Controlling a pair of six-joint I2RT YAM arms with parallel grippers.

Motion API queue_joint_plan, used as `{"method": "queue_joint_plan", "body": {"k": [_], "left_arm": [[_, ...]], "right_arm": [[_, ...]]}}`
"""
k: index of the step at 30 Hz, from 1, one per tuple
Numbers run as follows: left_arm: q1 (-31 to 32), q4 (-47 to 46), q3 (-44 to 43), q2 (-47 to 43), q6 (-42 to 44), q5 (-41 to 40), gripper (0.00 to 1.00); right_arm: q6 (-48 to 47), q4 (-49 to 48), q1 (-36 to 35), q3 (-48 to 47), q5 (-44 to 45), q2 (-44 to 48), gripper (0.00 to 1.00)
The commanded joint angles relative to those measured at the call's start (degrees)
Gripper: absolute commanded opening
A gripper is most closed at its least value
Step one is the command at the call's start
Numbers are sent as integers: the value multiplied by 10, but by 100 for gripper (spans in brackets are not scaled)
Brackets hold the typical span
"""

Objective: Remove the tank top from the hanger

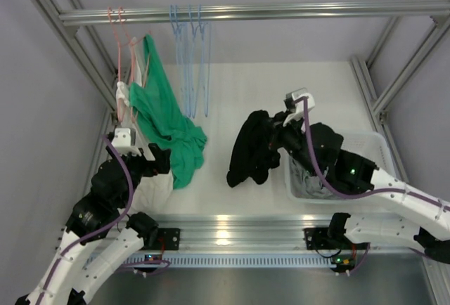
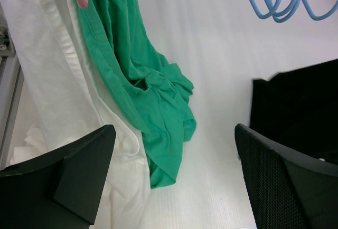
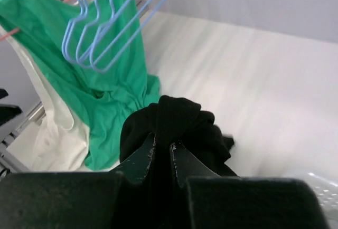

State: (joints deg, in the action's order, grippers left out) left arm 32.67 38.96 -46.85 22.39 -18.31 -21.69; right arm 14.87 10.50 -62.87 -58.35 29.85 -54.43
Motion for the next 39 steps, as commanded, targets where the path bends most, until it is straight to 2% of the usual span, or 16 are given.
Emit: {"method": "queue_joint_plan", "body": {"k": [1,5,12,19,25,31,36,39], "left_arm": [[-1,-36,2,-2,1,-2,99],[-1,-37,4,-6,0,1,99],[-1,-37,4,-6,5,2,99],[-1,-36,4,-7,9,7,99],[0,-36,5,-5,17,10,99],[0,-36,6,-7,19,17,99],[-1,-36,6,-9,18,19,99],[-1,-36,5,-9,19,21,99]], "right_arm": [[-73,61,-5,-90,36,9,0],[-114,93,-6,-167,66,17,0],[-173,156,-5,-249,206,55,0],[-152,258,-5,-303,323,103,0],[-159,305,-6,-317,353,147,0],[-220,311,-7,-282,388,168,0],[-252,312,-6,-167,315,191,0],[-248,312,-6,-114,324,195,0]]}}
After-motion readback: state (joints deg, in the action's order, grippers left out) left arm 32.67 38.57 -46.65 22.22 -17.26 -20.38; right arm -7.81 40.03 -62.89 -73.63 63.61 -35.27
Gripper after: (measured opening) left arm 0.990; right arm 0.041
